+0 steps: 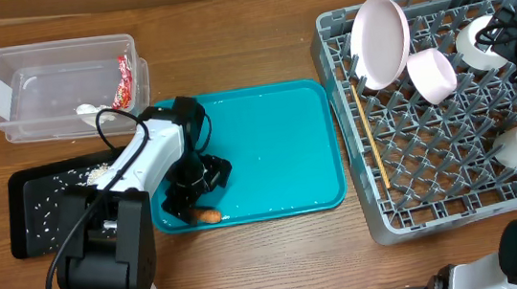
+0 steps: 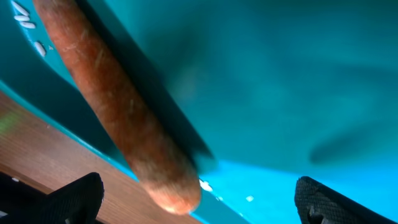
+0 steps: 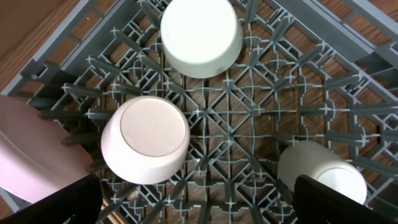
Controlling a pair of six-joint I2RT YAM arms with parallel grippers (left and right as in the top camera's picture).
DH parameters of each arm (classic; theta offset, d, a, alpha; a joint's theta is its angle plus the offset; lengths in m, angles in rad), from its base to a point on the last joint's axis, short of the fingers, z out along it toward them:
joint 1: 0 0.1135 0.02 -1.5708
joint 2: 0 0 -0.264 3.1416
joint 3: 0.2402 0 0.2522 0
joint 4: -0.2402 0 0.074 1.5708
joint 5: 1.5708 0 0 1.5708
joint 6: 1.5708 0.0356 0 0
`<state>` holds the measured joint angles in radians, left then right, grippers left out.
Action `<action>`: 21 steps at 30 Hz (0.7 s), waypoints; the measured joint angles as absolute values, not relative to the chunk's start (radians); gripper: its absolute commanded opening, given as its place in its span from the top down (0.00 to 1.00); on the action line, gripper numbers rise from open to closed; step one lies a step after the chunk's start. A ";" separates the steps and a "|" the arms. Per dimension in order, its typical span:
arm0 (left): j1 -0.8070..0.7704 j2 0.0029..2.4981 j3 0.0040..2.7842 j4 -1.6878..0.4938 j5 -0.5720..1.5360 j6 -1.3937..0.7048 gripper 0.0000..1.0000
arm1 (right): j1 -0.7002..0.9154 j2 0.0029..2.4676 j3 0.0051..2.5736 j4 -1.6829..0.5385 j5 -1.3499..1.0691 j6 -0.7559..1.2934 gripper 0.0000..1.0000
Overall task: Sort waste into correct bins and load items into the dishwasher
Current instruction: 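Grasp the orange carrot on the teal tray with the left gripper, then carry the carrot left and drop it onto the black tray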
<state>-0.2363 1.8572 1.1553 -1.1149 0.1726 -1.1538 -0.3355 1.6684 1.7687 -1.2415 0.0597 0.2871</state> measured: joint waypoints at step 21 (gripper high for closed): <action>-0.236 1.836 1.081 -0.973 0.148 -1.153 0.51 | -0.336 1.668 1.769 -1.242 0.055 0.287 0.00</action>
<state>-0.2363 1.8362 1.0813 -0.9730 0.1482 -1.1534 -0.3355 1.6684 1.7687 -1.2419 0.0551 0.2871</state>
